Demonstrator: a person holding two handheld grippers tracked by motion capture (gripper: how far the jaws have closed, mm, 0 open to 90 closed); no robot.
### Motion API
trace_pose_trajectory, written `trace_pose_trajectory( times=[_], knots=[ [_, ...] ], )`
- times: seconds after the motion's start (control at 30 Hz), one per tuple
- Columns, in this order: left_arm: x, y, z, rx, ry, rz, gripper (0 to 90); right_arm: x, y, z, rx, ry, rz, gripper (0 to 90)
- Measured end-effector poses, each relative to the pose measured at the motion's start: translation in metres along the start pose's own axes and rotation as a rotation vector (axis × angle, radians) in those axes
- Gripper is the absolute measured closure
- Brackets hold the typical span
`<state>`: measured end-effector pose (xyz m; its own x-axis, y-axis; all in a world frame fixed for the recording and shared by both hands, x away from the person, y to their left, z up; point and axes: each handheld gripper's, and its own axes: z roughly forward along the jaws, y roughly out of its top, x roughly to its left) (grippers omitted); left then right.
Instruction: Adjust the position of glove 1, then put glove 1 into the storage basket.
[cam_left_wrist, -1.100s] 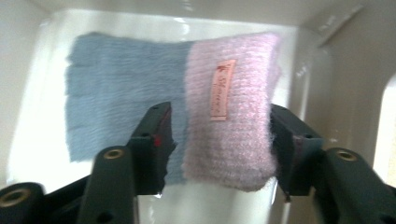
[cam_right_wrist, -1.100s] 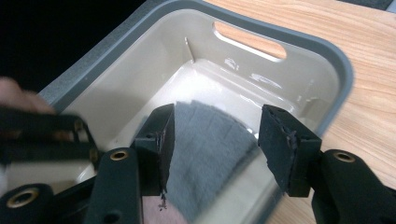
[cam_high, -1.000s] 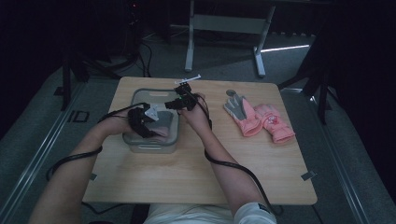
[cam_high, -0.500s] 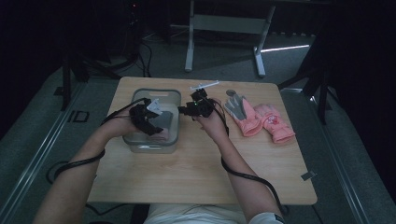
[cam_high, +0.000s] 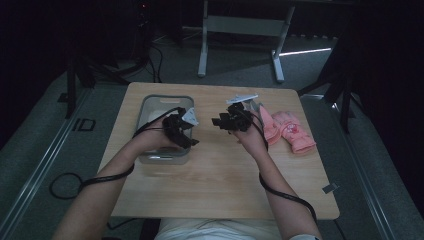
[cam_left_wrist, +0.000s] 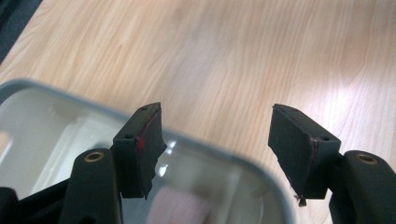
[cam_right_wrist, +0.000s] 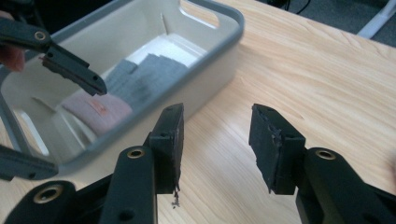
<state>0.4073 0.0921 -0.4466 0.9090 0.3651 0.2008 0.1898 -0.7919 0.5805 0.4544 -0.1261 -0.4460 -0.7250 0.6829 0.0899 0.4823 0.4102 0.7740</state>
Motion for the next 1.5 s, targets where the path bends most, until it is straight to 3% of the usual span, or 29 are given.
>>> trace_pose_trajectory(
  times=[0.17, 0.33, 0.37, 0.4, 0.47, 0.53, 0.6, 0.63, 0.7, 0.83, 0.87, 0.93, 0.97, 1.07, 1.13, 1.23, 1.3, 1.43, 1.5],
  knots=[
    [-0.022, 0.015, 0.016, 0.005, -0.006, 0.034, 33.8, -0.013, -0.012, -0.01, 0.01, -0.016, 0.006, 56.5],
    [-0.032, 0.022, 0.028, 0.014, -0.013, 0.017, 25.6, -0.025, -0.025, -0.022, 0.012, -0.033, 0.014, 56.9],
    [-0.033, 0.023, 0.03, 0.007, -0.029, 0.004, 16.8, -0.029, -0.031, -0.026, 0.013, -0.039, 0.014, 56.6],
    [-0.035, 0.023, 0.032, 0.01, -0.04, -0.006, 16.8, -0.029, -0.031, -0.026, 0.013, -0.039, 0.014, 56.6],
    [-0.04, 0.023, 0.037, 0.012, -0.078, -0.02, 8.2, -0.032, -0.036, -0.03, 0.012, -0.045, 0.003, 56.5],
    [-0.047, 0.023, 0.042, 0.013, -0.075, -0.04, 1.5, -0.039, -0.044, -0.034, 0.017, -0.06, -0.013, 56.6],
    [-0.055, 0.021, 0.049, 0.009, -0.06, -0.067, 1.5, -0.041, -0.047, -0.035, 0.021, -0.064, -0.014, 56.7],
    [-0.059, 0.018, 0.053, 0.002, -0.044, -0.086, 1.5, -0.049, -0.054, -0.035, 0.041, -0.101, -0.014, 57.7],
    [-0.065, 0.015, 0.058, -0.025, -0.02, -0.1, 1.5, -0.052, -0.056, -0.035, 0.048, -0.108, -0.01, 58.5],
    [-0.077, 0.008, 0.064, -0.065, -0.028, -0.119, 1.5, -0.076, -0.067, -0.039, 0.072, -0.17, -0.004, 60.1],
    [-0.082, 0.006, 0.065, -0.093, -0.036, -0.123, 1.5, -0.076, -0.067, -0.039, 0.072, -0.17, -0.004, 60.1],
    [-0.089, 0.004, 0.066, -0.116, -0.053, -0.131, 1.5, -0.089, -0.07, -0.04, 0.077, -0.204, -0.006, 60.4],
    [-0.093, 0.003, 0.067, -0.125, -0.055, -0.129, 1.6, -0.102, -0.072, -0.041, 0.077, -0.236, 0.007, 60.4],
    [-0.103, -0.003, 0.069, -0.153, -0.053, -0.131, 1.5, -0.114, -0.073, -0.041, 0.065, -0.239, 0.014, 60.2],
    [-0.108, -0.008, 0.07, -0.165, -0.049, -0.133, 1.6, -0.122, -0.074, -0.04, 0.077, -0.269, 0.01, 60.1],
    [-0.116, -0.014, 0.074, -0.18, -0.059, -0.145, 1.5, -0.134, -0.072, -0.04, 0.064, -0.263, -0.009, 59.7],
    [-0.122, -0.016, 0.076, -0.217, -0.091, -0.167, 1.6, -0.137, -0.07, -0.037, 0.063, -0.251, -0.031, 59.9],
    [-0.132, -0.021, 0.079, -0.241, -0.048, -0.138, 1.6, -0.141, -0.065, -0.02, 0.107, -0.253, -0.086, 62.9],
    [-0.135, -0.023, 0.08, -0.238, -0.025, -0.115, 1.6, -0.142, -0.064, -0.015, 0.115, -0.25, -0.08, 63.6]
  ],
)
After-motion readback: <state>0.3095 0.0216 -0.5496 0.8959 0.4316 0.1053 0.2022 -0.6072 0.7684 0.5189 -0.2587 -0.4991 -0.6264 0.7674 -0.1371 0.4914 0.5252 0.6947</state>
